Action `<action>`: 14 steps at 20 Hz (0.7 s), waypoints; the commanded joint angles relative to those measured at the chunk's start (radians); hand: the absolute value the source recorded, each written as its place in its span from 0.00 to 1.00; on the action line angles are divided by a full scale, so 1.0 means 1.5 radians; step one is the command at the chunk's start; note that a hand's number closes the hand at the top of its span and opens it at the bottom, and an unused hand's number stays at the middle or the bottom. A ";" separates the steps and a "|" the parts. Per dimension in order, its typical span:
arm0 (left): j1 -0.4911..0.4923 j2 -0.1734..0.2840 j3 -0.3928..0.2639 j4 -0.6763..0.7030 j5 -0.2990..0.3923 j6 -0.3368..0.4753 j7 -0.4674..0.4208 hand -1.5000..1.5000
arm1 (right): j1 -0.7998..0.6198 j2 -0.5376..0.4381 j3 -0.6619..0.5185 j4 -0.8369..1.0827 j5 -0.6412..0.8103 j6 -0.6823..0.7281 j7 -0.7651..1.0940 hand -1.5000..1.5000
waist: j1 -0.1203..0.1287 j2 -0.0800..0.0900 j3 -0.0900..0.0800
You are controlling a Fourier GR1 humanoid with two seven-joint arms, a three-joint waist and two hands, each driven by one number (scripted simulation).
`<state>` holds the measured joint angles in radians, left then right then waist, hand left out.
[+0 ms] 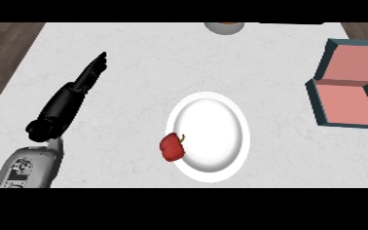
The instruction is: Pick the cupcake from the plate and place it in the cardboard box
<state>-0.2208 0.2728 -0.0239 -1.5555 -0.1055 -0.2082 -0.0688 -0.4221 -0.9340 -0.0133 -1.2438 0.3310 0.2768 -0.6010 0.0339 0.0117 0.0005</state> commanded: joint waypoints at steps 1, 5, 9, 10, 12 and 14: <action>-0.024 -0.011 -0.011 0.000 -0.012 0.007 0.023 0.50 | -0.061 -0.032 0.062 0.113 0.079 0.053 -0.030 1.00 | 0.011 0.002 0.000; -0.040 -0.009 -0.003 0.011 0.002 -0.010 0.018 0.50 | -0.131 -0.032 0.095 0.257 0.153 0.049 -0.125 1.00 | 0.016 0.004 0.001; -0.008 0.005 0.009 0.009 0.008 -0.022 -0.016 0.50 | -0.150 -0.022 0.147 0.350 0.243 0.001 -0.164 1.00 | 0.022 0.006 0.001; -0.033 -0.014 -0.003 0.028 -0.006 -0.006 -0.005 0.50 | -0.176 -0.013 0.158 0.379 0.255 0.012 -0.163 1.00 | 0.021 0.008 0.001; 0.023 -0.025 -0.027 -0.020 -0.029 0.011 -0.014 0.50 | -0.179 -0.033 0.177 0.399 0.258 0.056 -0.232 0.00 | 0.022 0.003 0.001; -0.022 -0.028 -0.022 0.001 -0.018 0.002 0.009 0.50 | -0.215 -0.019 0.184 0.427 0.257 0.064 -0.284 0.00 | 0.018 0.005 0.001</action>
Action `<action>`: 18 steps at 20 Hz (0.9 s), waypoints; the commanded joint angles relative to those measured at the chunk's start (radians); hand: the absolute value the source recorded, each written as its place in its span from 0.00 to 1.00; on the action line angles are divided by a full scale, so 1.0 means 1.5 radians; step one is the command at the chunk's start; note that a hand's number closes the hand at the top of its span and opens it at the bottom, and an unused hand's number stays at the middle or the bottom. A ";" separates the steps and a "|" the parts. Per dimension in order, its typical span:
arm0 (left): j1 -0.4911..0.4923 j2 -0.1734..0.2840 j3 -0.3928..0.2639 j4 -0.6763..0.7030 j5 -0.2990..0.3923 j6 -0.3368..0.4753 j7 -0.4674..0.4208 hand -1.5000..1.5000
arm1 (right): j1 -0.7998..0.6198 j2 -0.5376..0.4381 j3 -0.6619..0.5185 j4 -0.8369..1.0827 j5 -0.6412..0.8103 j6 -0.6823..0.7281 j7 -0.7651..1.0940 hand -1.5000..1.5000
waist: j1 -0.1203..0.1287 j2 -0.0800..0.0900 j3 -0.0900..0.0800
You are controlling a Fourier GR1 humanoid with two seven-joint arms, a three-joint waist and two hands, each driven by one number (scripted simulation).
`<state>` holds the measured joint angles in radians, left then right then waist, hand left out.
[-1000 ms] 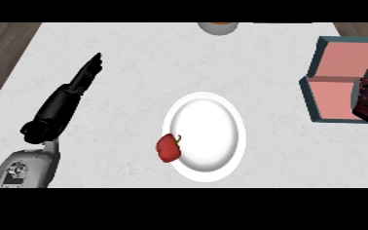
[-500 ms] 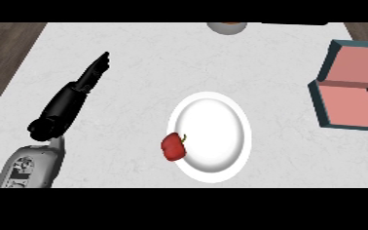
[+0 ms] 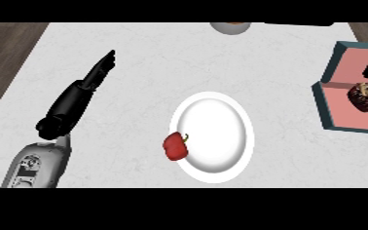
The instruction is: Pick the cupcake from the plate and place it in the cardboard box
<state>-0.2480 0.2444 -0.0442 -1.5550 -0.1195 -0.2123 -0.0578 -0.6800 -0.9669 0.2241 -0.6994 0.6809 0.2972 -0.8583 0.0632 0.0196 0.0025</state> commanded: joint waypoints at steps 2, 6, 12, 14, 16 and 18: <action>-0.033 0.001 0.019 0.022 0.007 0.002 0.003 0.50 | -0.058 0.020 0.019 0.079 0.002 0.051 -0.151 0.00 | -0.002 0.002 0.000; -0.007 -0.005 -0.007 -0.001 -0.013 0.005 0.007 0.50 | -0.064 0.065 -0.045 0.099 -0.120 0.106 -0.178 0.00 | -0.002 -0.001 0.002; 0.005 0.006 0.007 0.001 0.000 -0.005 -0.004 0.50 | -0.057 0.134 -0.157 0.189 -0.333 0.263 -0.068 0.00 | -0.010 -0.002 0.002; 0.002 0.005 0.011 0.004 0.002 -0.005 -0.004 0.50 | -0.084 0.128 -0.175 0.212 -0.371 0.314 -0.013 0.00 | -0.010 -0.003 0.000; 0.002 0.000 0.003 -0.001 -0.002 -0.002 -0.005 0.50 | -0.110 0.101 -0.206 0.248 -0.408 0.338 0.038 0.00 | -0.003 0.002 0.001; 0.022 -0.011 0.001 0.028 -0.011 0.009 -0.032 0.50 | -0.119 0.091 -0.225 0.274 -0.436 0.361 0.076 0.00 | -0.008 0.006 0.000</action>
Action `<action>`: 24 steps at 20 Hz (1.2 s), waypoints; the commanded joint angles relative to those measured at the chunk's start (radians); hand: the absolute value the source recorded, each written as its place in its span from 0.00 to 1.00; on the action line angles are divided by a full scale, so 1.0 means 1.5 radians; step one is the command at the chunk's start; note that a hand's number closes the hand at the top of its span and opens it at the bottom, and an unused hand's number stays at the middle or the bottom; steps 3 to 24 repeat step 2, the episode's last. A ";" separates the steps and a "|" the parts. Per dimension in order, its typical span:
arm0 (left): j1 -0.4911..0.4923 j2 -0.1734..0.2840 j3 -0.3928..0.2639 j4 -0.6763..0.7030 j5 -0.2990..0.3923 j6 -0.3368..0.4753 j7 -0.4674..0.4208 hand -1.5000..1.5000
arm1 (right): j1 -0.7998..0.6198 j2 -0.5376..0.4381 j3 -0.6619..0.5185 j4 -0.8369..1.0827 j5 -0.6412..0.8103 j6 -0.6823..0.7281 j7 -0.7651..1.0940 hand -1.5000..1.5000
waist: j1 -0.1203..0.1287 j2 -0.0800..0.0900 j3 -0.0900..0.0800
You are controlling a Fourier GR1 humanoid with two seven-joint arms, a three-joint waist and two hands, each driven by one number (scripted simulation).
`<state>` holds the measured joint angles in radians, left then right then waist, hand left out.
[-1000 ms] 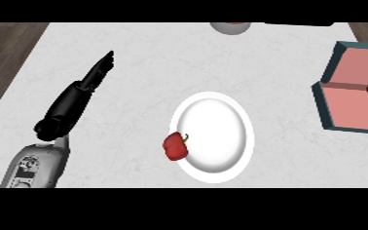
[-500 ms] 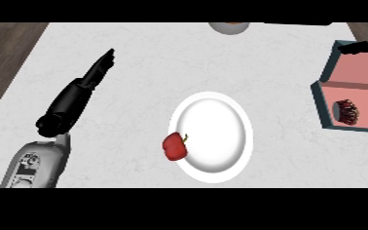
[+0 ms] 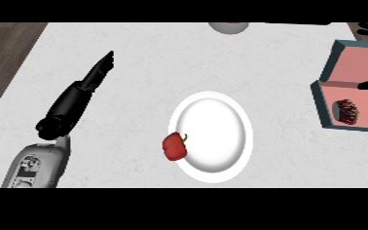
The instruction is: Pick the cupcake from the plate and place it in the cardboard box
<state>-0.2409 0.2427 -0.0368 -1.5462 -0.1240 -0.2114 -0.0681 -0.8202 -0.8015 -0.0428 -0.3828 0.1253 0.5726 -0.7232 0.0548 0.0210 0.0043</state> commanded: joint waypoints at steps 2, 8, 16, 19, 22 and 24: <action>-0.018 0.006 0.001 0.002 0.001 -0.009 -0.006 0.50 | -0.048 -0.041 -0.071 0.081 -0.093 0.193 0.015 0.00 | 0.004 0.006 0.001; -0.018 0.006 0.001 0.002 0.001 -0.009 -0.006 0.50 | -0.048 -0.041 -0.071 0.081 -0.093 0.193 0.015 0.00 | 0.004 0.006 0.001; -0.018 0.006 0.001 0.002 0.001 -0.009 -0.006 0.50 | -0.048 -0.041 -0.071 0.081 -0.093 0.193 0.015 0.00 | 0.004 0.006 0.001; -0.018 0.006 0.001 0.002 0.001 -0.009 -0.006 0.50 | -0.048 -0.041 -0.071 0.081 -0.093 0.193 0.015 0.00 | 0.004 0.006 0.001; -0.018 0.006 0.001 0.002 0.001 -0.009 -0.006 0.50 | -0.048 -0.041 -0.071 0.081 -0.093 0.193 0.015 0.00 | 0.004 0.006 0.001; -0.018 0.006 0.001 0.002 0.001 -0.009 -0.006 0.50 | -0.048 -0.041 -0.071 0.081 -0.093 0.193 0.015 0.00 | 0.004 0.006 0.001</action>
